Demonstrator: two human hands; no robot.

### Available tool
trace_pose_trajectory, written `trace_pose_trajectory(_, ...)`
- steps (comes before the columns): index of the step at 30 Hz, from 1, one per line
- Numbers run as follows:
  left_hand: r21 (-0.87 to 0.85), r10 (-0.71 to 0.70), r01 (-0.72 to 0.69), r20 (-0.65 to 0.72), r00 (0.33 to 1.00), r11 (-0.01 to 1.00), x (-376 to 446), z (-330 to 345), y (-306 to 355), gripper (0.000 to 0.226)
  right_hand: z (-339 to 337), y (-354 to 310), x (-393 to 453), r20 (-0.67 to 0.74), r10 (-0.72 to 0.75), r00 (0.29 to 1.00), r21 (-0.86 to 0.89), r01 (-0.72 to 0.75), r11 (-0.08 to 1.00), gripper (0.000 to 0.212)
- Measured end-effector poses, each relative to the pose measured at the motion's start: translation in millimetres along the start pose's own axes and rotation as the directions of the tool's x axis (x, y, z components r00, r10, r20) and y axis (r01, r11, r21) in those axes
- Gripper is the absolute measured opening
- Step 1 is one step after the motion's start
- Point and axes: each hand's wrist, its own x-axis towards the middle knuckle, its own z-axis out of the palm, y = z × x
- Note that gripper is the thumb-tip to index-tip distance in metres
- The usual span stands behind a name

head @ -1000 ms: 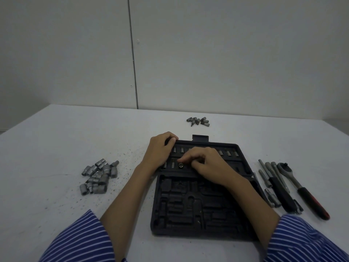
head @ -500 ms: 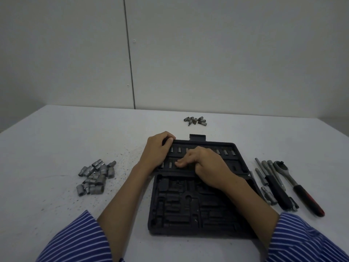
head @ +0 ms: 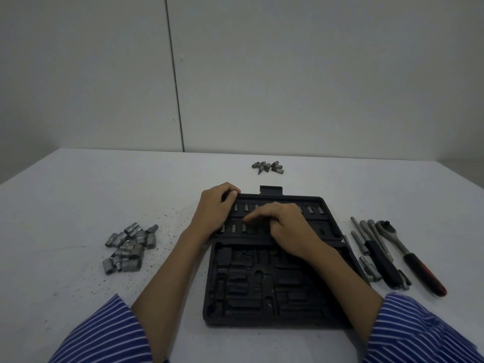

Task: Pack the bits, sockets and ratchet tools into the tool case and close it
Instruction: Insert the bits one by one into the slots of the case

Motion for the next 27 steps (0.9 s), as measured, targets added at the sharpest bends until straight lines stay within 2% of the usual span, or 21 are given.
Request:
trace_pose_trajectory(7, 0.003, 0.002, -0.002, -0.001, 1.0, 1.0, -0.2, -0.2, 0.4, 0.018, 3.8, 3.8, 0.3, 0.029, 0.039, 0.999, -0.001, -0.039, 0.999, 0.061)
trace_pose_trajectory(14, 0.006, -0.008, 0.008, 0.002, 1.0, 1.0, -0.6, 0.1, 0.9, 0.018, 3.8, 4.2, 0.9, 0.026, 0.017, 1.0, 0.006, -0.017, 1.0, 0.061)
trace_pose_trajectory(20, 0.003, -0.011, 0.011, 0.005, 1.0, 1.0, -0.8, -0.2, 0.7, 0.018, 2.0, 6.2, 1.9, 0.028, 0.001, 1.0, 0.079, -0.003, 0.997, 0.063)
trace_pose_trajectory(27, -0.015, -0.016, 0.016, 0.004, 1.0, 1.0, -1.2, -0.5, 0.9, 0.018, 4.1, 6.5, 1.6, 0.042, 0.022, 0.999, 0.058, -0.024, 0.998, 0.061)
